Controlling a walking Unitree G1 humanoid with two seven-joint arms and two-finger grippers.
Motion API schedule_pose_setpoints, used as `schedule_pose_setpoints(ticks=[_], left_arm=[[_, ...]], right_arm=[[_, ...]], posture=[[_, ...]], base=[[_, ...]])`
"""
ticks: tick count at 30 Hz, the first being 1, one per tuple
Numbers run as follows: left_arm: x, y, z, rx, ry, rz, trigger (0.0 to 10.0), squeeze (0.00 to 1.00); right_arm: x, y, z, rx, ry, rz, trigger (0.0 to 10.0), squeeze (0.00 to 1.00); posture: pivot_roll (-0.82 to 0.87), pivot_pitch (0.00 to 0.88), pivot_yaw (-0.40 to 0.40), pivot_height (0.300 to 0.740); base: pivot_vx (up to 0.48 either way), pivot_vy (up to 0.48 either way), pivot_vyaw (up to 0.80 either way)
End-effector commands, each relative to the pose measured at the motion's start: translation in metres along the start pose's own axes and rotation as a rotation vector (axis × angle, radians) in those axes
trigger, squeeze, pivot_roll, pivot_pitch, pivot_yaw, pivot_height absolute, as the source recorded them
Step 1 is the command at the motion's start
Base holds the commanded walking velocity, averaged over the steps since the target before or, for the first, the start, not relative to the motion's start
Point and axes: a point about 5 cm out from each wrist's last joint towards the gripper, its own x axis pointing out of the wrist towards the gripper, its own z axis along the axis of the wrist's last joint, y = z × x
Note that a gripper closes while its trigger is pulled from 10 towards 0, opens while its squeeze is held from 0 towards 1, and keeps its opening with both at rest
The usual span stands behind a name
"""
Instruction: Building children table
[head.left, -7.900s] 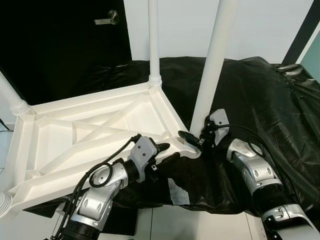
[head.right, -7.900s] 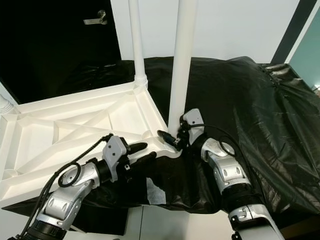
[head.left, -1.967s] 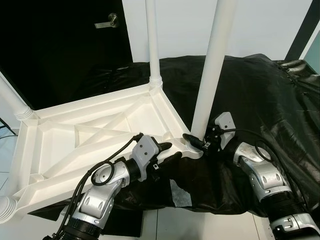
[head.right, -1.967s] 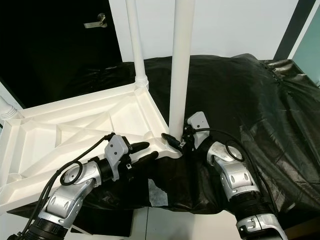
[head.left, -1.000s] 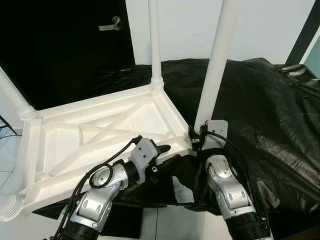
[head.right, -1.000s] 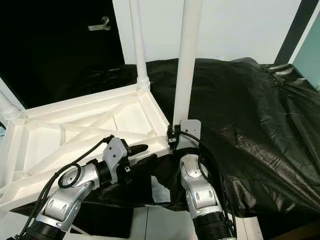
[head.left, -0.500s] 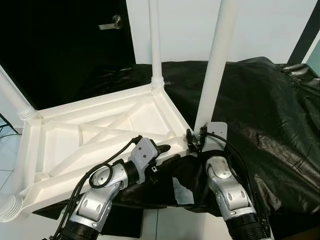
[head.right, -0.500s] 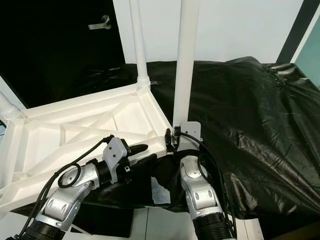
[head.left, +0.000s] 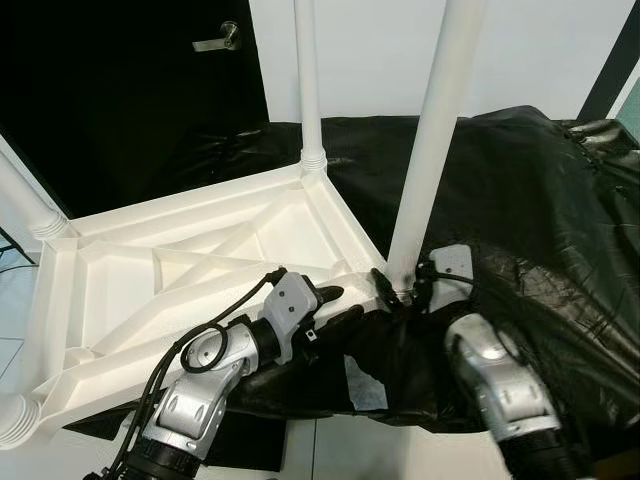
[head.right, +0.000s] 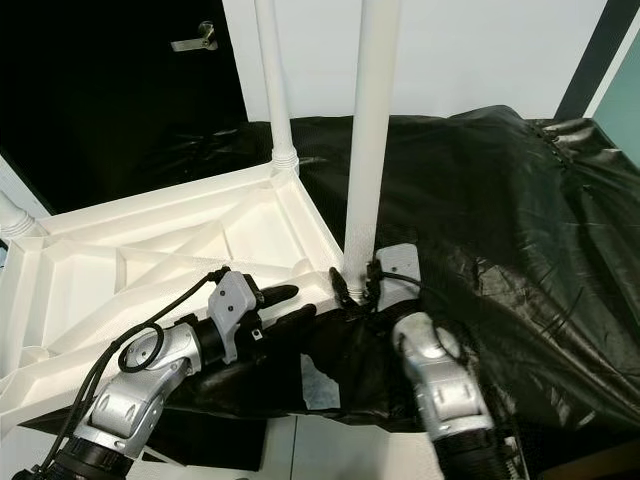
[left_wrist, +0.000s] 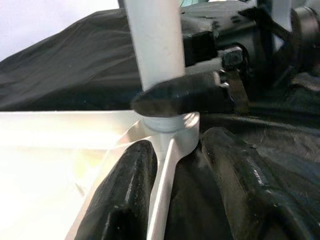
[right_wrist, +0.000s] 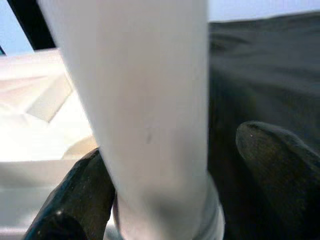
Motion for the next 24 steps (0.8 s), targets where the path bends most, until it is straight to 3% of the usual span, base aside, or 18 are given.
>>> schedule_pose_setpoints(ticks=[1, 7, 8, 10, 11, 24], left_arm=[[0.001, -0.002, -0.002, 0.006, 0.01, -0.017, 10.0, 0.0], [0.001, -0.003, -0.003, 0.004, 0.008, -0.011, 10.0, 0.0], [0.0, -0.003, -0.003, 0.004, 0.008, -0.008, 10.0, 0.0], [0.0, -0.003, -0.003, 0.005, 0.008, -0.003, 10.0, 0.0], [-0.001, -0.003, -0.003, 0.003, 0.008, 0.003, 10.0, 0.0], [-0.003, -0.004, -0.003, -0.002, 0.009, 0.014, 10.0, 0.0]], right_arm=[[0.004, 0.002, -0.001, -0.016, 0.002, 0.059, 10.0, 0.0], [0.017, 0.001, 0.004, -0.094, 0.004, 0.188, 10.0, 0.0], [0.02, 0.001, 0.004, -0.114, 0.009, 0.219, 3.6, 0.0], [0.023, 0.001, 0.004, -0.132, 0.014, 0.253, 3.6, 0.0], [0.023, 0.001, 0.004, -0.136, 0.017, 0.266, 0.0, 0.0], [0.019, 0.001, -0.007, -0.095, 0.036, 0.292, 0.0, 0.0]], posture=[[-0.06, 0.0, 0.041, 0.74], [-0.04, 0.0, 0.029, 0.74], [-0.04, 0.0, 0.025, 0.74], [-0.03, 0.0, 0.021, 0.74], [-0.02, 0.0, 0.015, 0.74], [-0.02, 0.0, 0.017, 0.74]], base=[[0.0, 0.0, 0.0], [0.0, 0.0, 0.0], [0.0, 0.0, 0.0], [0.0, 0.0, 0.0], [0.0, 0.0, 0.0], [0.0, 0.0, 0.0]])
